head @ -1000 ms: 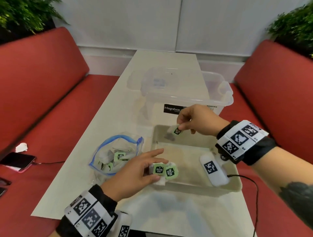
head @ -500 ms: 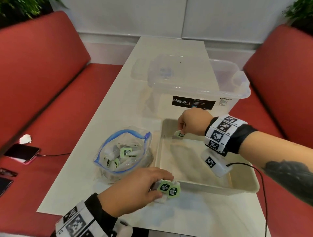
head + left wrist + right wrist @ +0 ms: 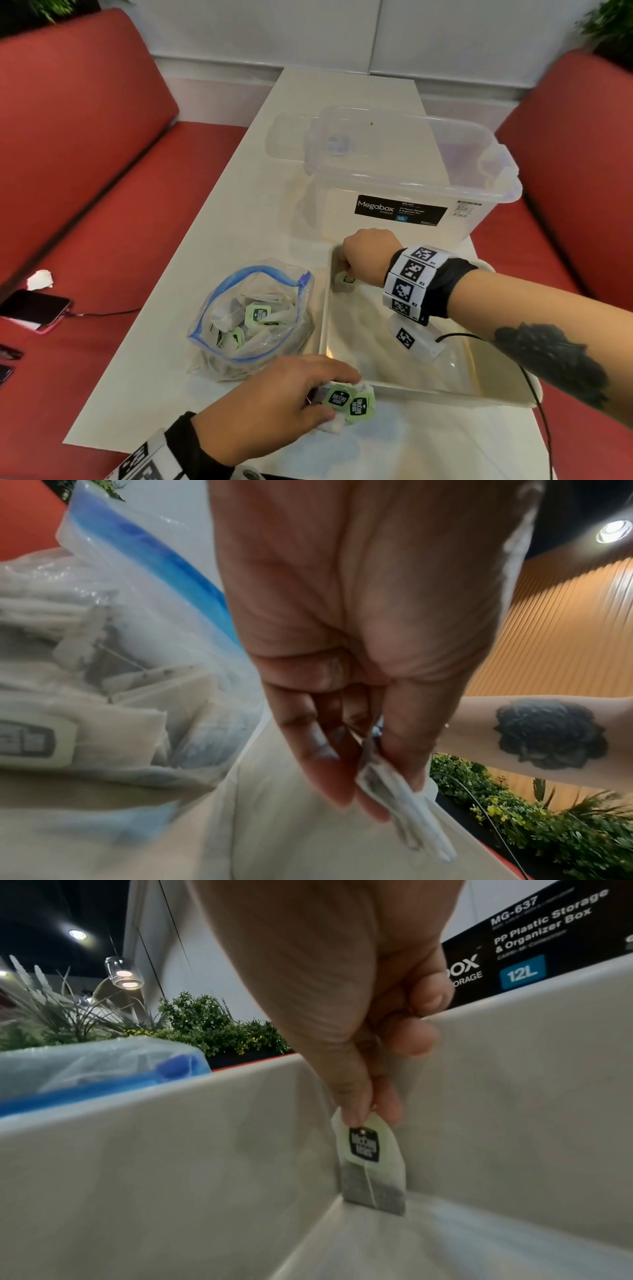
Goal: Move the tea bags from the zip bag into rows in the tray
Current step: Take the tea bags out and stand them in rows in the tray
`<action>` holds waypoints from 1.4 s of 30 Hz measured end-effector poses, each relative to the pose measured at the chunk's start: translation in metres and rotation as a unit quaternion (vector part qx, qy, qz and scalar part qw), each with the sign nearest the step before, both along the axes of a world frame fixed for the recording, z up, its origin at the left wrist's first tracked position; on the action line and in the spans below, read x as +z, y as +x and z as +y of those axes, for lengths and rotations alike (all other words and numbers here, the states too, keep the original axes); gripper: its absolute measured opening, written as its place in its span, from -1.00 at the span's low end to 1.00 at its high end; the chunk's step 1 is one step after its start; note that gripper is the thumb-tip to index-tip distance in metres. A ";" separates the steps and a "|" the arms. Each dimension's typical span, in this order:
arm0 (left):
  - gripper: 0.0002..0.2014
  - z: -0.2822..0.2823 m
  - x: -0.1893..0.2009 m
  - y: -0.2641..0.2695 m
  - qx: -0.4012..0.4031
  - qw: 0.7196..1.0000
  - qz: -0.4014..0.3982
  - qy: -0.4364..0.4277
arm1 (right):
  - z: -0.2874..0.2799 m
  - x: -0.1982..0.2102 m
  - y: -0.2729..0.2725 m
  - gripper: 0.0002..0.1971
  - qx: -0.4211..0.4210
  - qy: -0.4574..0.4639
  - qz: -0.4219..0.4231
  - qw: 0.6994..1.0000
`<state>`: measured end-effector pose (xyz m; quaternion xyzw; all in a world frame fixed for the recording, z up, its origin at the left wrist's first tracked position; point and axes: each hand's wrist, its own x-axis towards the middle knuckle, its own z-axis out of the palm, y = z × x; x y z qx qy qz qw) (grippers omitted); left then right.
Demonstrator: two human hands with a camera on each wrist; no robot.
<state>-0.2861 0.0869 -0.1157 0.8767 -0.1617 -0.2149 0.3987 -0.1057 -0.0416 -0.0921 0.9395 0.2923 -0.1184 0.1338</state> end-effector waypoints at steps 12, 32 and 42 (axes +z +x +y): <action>-0.54 0.003 -0.002 0.001 -0.010 1.000 -0.001 -0.016 | 0.003 -0.009 -0.004 -0.81 0.003 -0.004 -0.042 0.999; -0.54 0.004 0.000 -0.005 -0.002 0.998 -0.018 -0.056 | -0.005 -0.003 -0.005 -0.82 -0.004 0.000 -0.060 0.998; -0.54 0.005 -0.002 -0.005 0.004 0.998 -0.010 -0.066 | -0.018 -0.011 -0.004 -0.63 0.080 -0.066 0.139 0.985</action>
